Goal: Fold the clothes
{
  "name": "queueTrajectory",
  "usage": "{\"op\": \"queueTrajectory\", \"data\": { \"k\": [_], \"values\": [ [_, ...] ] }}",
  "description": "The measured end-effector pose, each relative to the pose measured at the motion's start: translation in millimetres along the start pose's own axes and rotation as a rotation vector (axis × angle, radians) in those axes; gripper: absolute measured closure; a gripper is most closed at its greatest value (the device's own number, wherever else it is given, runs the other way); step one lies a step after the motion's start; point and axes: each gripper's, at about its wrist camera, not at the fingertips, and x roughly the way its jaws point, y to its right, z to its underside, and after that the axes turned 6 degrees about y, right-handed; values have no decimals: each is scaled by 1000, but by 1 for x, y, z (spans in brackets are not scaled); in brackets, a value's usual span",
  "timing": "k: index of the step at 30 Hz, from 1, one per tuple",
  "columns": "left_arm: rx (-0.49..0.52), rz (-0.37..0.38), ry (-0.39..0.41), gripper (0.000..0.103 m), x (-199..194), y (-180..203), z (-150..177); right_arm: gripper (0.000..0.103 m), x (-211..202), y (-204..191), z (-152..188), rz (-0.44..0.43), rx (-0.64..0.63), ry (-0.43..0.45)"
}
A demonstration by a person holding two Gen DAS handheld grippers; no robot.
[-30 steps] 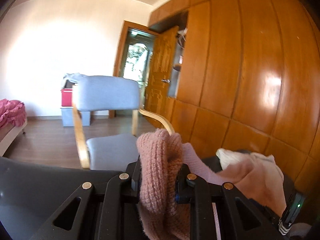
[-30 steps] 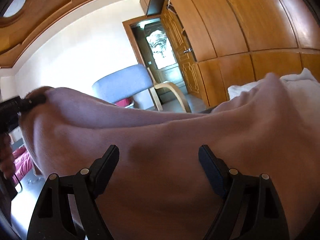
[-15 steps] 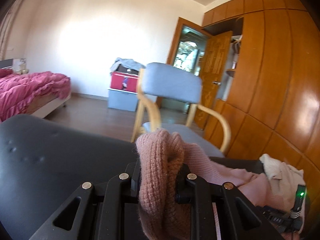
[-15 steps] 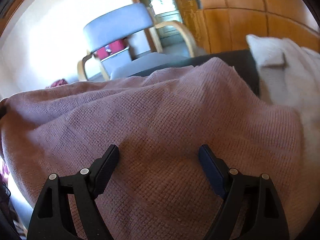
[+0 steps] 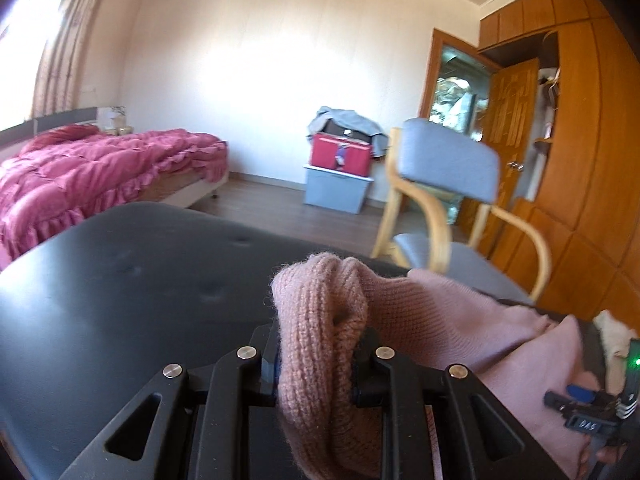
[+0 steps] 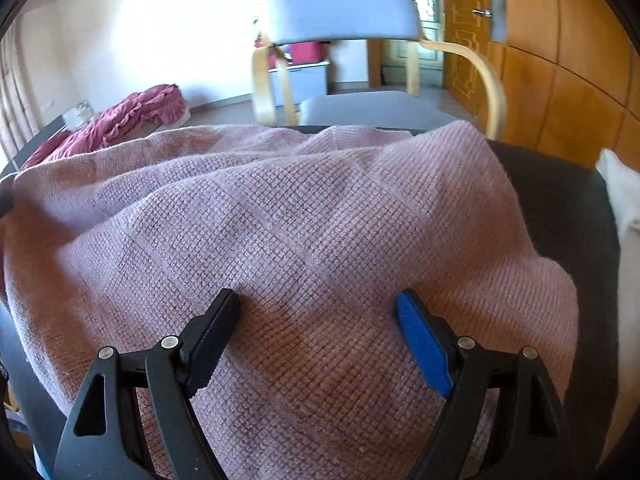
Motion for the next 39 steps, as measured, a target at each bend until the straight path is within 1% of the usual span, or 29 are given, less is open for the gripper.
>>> {"op": "queueTrajectory", "data": {
  "k": [4,6,11,12,14,16,17,19,21,22,24,26,28,30,32,34,37,39],
  "values": [
    [17,-79,-38,80,6,-20,7,16,13,-25,-5,-12,-55,6],
    [31,-115,-75,79,12,-25,14,15,19,-36,-10,-14,-90,7],
    [44,-177,-160,78,35,-38,40,11,48,-36,-33,-54,-102,-13],
    [42,-184,-173,77,39,-40,46,10,54,-32,-37,-69,-94,-18],
    [20,-183,-232,75,47,-44,55,8,57,-24,-42,-114,-68,-14],
    [-16,-166,-254,73,50,-50,55,8,55,-10,-46,-187,-23,14],
    [-31,-152,-257,72,48,-53,56,8,47,1,-46,-234,12,48],
    [-31,-132,-255,71,42,-57,57,8,24,25,-45,-294,70,163],
    [-27,-118,-246,70,36,-59,57,8,3,46,-45,-271,80,264],
    [-17,-120,-223,69,31,-58,54,8,-7,56,-45,-251,81,313],
    [5,-124,-174,68,20,-57,48,8,-15,79,-45,-258,124,357],
    [44,-138,-131,68,10,-48,40,8,-10,96,-44,-267,210,351],
    [90,-154,-90,67,-2,-37,32,8,0,115,-41,-271,308,316],
    [131,-189,-61,67,-8,-27,20,8,10,135,-38,-275,407,281],
    [136,-228,-47,68,-10,-27,8,8,20,151,-36,-273,493,247],
    [138,-293,-29,68,-14,-32,-3,8,25,164,-34,-243,552,223],
    [105,-378,-1,68,-23,-48,-14,8,34,181,-28,-203,617,180],
    [86,-365,2,68,-22,-51,-18,8,38,182,-32,-193,596,164]
  ]
}}
